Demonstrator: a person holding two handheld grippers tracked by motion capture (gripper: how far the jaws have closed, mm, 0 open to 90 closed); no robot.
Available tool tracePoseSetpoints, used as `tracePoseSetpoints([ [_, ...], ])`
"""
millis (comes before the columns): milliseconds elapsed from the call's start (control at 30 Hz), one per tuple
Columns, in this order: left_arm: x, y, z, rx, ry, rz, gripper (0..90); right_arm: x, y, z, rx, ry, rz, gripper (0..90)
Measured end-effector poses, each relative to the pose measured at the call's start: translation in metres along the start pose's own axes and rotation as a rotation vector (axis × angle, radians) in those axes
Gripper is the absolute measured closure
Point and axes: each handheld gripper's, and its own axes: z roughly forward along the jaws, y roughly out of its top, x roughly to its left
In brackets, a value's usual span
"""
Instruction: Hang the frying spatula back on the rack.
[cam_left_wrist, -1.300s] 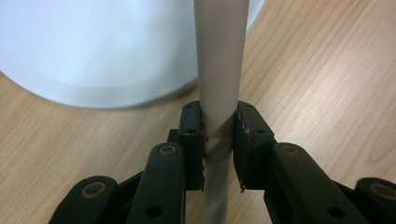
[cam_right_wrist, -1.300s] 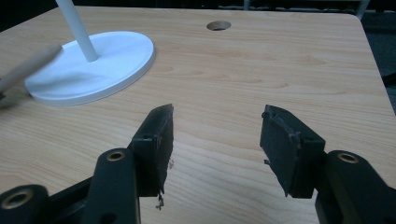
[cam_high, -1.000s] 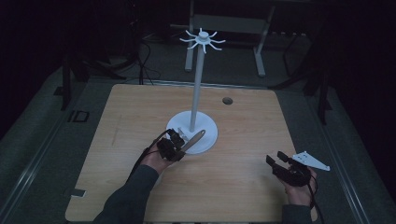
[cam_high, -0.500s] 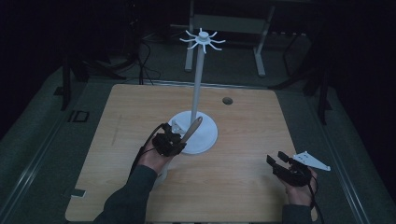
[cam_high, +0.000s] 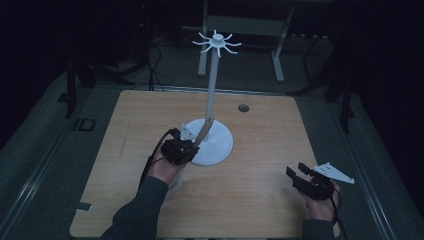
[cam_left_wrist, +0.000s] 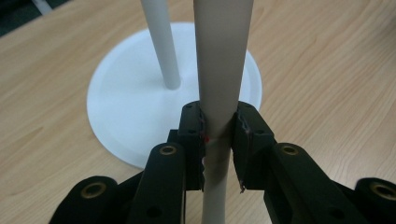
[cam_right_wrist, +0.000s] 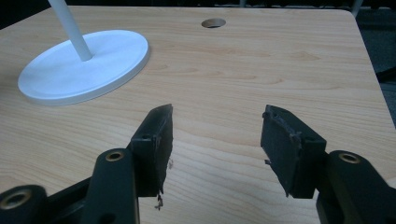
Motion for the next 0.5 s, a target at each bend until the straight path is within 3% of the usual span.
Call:
tracePoseSetpoints([
  [500,-0.007,0.01,-0.016,-0.155,0.078,-0.082,75.0,0.001,0.0,-0.001,-0.008,-0.001,0.006,43.3],
])
